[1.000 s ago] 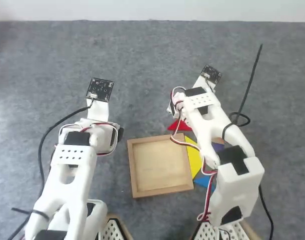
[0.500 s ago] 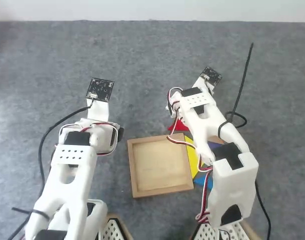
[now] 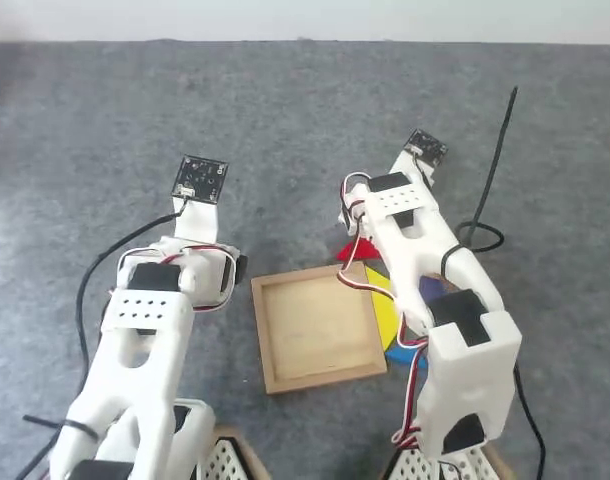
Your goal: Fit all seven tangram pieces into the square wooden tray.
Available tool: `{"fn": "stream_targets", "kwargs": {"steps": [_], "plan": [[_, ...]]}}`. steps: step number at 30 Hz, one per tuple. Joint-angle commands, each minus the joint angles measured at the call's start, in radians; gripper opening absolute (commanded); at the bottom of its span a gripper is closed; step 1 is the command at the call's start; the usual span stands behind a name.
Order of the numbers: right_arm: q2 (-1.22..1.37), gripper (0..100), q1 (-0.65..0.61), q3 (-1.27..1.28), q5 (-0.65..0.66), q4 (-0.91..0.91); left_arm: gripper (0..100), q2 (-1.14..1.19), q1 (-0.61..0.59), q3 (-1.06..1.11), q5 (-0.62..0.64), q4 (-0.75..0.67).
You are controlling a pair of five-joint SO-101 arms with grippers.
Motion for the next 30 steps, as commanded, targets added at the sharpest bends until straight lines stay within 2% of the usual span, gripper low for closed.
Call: {"fn": "stream_targets", "kwargs": {"steps": [1,6,10,18,23,27,30], "plan": [[0.012,11.7,-0.039,-0.057,0.021,0.01,21,-0.002,0.006,-0.002,-0.005,-0.02],[-0.054,11.7,-0.035,-0.095,0.052,0.16,21,-0.002,0.006,-0.002,-0.005,-0.02],[-0.145,11.3,-0.016,-0.101,0.215,0.26,21,0.0,0.006,-0.002,-0.005,-0.02],[-0.272,11.2,0.114,-0.086,0.445,0.282,21,-0.005,0.06,0.03,-0.006,-0.041],[-0.303,11.2,0.143,-0.091,0.902,0.325,21,-0.003,0.081,0.054,-0.006,-0.086],[-0.325,11.2,0.081,-0.087,1.247,0.426,21,0.0,0.081,0.056,-0.006,-0.087],[-0.352,11.2,0.007,-0.087,1.445,0.509,21,0.0,0.08,0.056,-0.006,-0.087]]}}
